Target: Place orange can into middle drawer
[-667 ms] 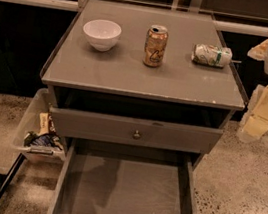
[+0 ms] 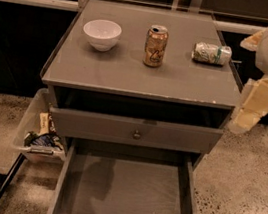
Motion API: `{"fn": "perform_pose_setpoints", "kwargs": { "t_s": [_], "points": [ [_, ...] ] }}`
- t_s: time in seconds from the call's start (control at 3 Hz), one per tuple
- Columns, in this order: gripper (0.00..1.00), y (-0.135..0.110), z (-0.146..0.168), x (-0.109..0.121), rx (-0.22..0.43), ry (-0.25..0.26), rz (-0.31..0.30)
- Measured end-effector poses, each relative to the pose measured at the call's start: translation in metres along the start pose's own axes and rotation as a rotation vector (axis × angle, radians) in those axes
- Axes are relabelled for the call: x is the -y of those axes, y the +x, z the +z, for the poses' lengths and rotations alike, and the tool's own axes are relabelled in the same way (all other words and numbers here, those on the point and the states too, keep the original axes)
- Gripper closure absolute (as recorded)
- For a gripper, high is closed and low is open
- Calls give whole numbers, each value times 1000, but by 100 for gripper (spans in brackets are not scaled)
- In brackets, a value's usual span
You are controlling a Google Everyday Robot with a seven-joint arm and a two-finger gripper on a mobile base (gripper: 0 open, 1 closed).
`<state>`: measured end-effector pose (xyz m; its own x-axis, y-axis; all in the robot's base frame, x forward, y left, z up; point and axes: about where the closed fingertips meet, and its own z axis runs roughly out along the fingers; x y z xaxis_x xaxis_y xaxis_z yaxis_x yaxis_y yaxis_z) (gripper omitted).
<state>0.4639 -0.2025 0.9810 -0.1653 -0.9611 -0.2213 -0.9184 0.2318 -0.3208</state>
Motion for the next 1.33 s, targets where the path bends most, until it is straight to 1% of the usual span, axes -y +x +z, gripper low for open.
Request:
{"fn": "perform_pose_setpoints", "kwargs": {
  "t_s": [0.33, 0.67, 1.0, 1.33],
  "points": [
    [0, -24, 10, 34, 86, 92, -79],
    [0, -44, 25, 61, 193, 140, -135],
    [0, -55, 60, 81, 286, 109, -147],
    [0, -55, 60, 81, 286, 109, -147]
  ]
}}
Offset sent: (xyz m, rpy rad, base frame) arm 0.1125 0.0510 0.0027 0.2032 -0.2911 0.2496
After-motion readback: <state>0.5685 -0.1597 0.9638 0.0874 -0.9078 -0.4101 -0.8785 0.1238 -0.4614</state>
